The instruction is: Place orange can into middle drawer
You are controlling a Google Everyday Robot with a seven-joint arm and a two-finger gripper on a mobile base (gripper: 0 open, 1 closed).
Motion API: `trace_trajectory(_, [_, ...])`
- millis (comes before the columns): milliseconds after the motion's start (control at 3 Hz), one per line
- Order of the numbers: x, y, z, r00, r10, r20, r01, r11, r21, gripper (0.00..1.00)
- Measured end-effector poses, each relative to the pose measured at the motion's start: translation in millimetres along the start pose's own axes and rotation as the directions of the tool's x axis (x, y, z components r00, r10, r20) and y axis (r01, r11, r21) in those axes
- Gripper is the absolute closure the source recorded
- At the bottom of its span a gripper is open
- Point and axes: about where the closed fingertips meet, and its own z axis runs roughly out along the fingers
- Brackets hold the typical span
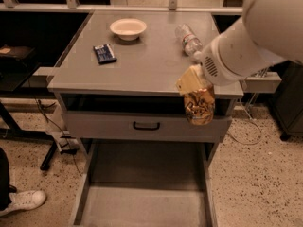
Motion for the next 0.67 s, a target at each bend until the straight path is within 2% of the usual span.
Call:
trace_trajectory(333, [53.4, 12.7, 8.0, 0.992, 0.082, -0.095, -0.083, 0.9964, -0.014, 1.00])
trace_trajectory(667, [59.1, 13.4, 11.4, 0.991, 0.083, -0.108, -0.085, 0.9962, -0.016, 1.00])
